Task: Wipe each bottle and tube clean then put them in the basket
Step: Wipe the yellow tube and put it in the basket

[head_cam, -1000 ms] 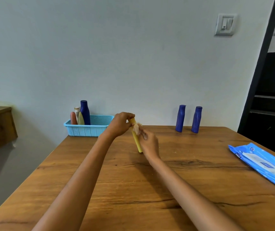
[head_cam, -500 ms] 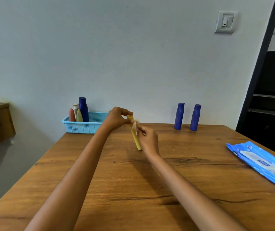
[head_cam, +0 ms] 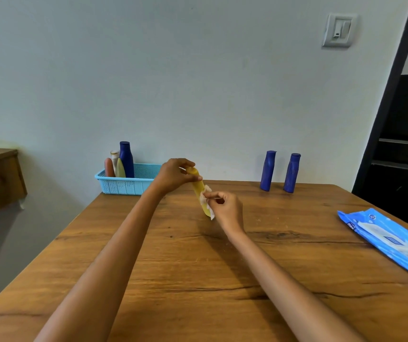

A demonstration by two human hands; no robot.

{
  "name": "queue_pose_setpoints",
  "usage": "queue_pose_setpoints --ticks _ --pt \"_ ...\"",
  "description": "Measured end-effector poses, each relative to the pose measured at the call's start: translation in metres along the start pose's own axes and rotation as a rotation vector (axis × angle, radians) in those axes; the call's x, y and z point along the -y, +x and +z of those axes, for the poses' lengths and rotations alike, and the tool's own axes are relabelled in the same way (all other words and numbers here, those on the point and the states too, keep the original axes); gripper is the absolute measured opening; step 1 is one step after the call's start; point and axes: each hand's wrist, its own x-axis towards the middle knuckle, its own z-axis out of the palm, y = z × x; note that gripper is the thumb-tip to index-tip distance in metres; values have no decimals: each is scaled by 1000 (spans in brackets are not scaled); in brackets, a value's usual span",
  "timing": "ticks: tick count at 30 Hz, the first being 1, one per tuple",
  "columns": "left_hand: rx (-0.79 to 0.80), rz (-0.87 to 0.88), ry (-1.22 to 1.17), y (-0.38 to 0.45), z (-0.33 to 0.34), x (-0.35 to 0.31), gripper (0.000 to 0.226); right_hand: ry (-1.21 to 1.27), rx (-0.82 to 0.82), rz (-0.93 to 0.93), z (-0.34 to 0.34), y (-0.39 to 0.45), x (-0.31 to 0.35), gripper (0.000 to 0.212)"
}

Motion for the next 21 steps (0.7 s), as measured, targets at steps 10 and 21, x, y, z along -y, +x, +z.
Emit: queue_pose_setpoints --ticks 10,21 --pt "-124 -110 -124 1 10 2 54 20 -6 -62 8 15 23 11" --pt "107 -17 -231 -5 2 -7 51 84 138 288 -14 27 8 16"
